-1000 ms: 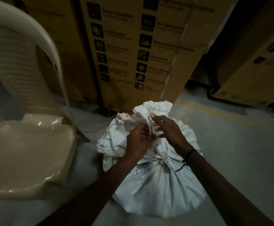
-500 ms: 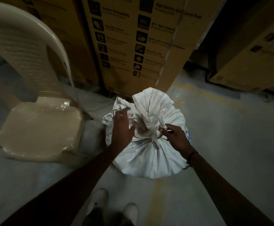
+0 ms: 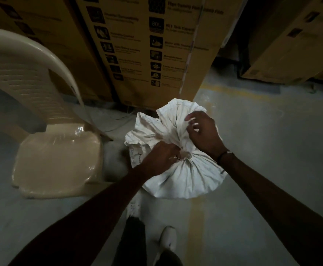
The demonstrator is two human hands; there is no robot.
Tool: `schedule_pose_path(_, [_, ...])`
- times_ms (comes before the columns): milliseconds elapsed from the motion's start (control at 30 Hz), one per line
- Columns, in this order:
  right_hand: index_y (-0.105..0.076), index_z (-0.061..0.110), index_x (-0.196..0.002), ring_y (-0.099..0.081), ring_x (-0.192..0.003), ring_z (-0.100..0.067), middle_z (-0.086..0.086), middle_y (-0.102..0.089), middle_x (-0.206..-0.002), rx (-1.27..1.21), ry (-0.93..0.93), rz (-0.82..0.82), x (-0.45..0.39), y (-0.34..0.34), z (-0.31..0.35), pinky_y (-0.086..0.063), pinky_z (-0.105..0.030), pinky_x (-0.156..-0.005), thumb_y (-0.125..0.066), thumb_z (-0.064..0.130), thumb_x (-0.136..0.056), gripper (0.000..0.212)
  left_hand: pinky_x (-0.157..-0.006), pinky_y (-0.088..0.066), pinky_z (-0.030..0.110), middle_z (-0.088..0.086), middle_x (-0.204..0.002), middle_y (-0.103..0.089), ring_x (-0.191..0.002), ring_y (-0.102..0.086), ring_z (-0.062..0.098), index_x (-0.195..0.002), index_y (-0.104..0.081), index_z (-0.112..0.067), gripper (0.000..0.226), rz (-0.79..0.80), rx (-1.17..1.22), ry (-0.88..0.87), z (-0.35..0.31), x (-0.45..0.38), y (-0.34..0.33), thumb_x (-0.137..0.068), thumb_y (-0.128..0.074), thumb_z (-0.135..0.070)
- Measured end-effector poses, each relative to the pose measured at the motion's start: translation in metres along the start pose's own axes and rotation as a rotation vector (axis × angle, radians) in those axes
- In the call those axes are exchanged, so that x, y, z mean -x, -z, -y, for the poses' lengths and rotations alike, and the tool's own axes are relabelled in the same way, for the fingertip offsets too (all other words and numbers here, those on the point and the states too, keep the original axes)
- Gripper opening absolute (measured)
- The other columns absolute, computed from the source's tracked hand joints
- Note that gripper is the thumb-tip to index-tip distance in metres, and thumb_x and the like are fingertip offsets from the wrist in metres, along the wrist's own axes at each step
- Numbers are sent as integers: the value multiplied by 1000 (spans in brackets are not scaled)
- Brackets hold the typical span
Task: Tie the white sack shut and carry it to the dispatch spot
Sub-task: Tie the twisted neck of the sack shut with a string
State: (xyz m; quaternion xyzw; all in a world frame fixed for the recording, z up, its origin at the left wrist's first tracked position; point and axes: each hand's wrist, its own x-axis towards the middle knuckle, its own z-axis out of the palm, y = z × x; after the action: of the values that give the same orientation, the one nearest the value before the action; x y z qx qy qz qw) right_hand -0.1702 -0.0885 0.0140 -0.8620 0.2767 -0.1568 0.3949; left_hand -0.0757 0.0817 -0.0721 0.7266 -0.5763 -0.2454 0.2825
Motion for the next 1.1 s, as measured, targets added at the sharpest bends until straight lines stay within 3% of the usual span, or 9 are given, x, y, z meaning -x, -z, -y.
schedule_pose_path(133, [-77,2,-101,-72,-98,-34,-18,-77,-104,220,73,391,-49,-36,13,-54,-35,-89,-51,-5,-80,35,-98,-51,36,5,-118,-79,-111,-72,22,-108,-80,-14,33,59,120,30,7,-7,5,-97,-60,-38])
schedule_pose_path(233, [-76,5,-120,-61,-127,-34,-17,-70,-132,464,-133,735,-71,-58,-2,-41,-32,-108,-57,-7,-90,37,-96,-52,33,3,-113,-80,-108,-72,19,-109,-80,-13,31,100,196,69,19,-4,6,-97,-64,-37])
schedule_pose_path(333, [-71,9,-133,-56,-136,-34,-17,-62,-144,601,-296,898,-67,-62,-27,-44,-37,-114,-60,0,-95,41,-91,-49,27,0,-110,-80,-103,-69,11,-109,-79,-13,26,161,296,147,33,-10,12,-100,-67,-34])
schedule_pose_path(400, [-64,15,-141,-54,-138,-34,-17,-58,-148,660,-368,904,-56,-59,-43,-44,-39,-115,-66,11,-97,44,-82,-48,25,-6,-100,-76,-93,-69,9,-107,-76,-12,23,195,361,210,41,-14,13,-105,-61,-31])
schedule_pose_path(533, [-46,20,-155,-50,-142,-37,-17,-51,-154,668,-430,831,-26,-53,-68,-41,-46,-118,-64,35,-102,58,-59,-54,14,5,-101,-74,-81,-79,32,-124,-62,-3,22,212,357,362,47,-34,9,-105,-57,-12])
schedule_pose_path(667, [-43,15,-156,-56,-137,-38,-18,-54,-151,744,-399,749,-7,-55,-79,-47,-46,-112,-55,35,-107,54,-94,-56,37,15,-120,-73,-110,-70,33,-126,-66,-8,29,336,8,460,50,-63,-12,-102,-58,-22])
schedule_pose_path(800, [-57,13,-142,-61,-130,-37,-14,-61,-142,899,-334,751,-6,-57,-87,-48,-42,-103,-54,30,-105,40,-103,-50,40,15,-135,-66,-130,-62,33,-127,-65,-8,36,373,-221,522,51,-87,-29,-99,-61,-31])
schedule_pose_path(967, [-70,16,-121,-69,-119,-35,-11,-72,-128,982,-275,717,-4,-61,-113,-50,-37,-93,-57,54,-98,47,-108,-48,44,13,-137,-67,-129,-63,33,-131,-65,-12,45,424,-145,562,71,-110,-64,-98,-60,-42])
schedule_pose_path(1100, [-67,24,-128,-67,-121,-34,-8,-71,-130,924,-271,638,2,-53,-141,-49,-40,-95,-55,58,-100,46,-102,-52,42,13,-125,-73,-121,-67,33,-128,-67,-12,69,240,95,528,84,-108,-91,-72,-85,-47])
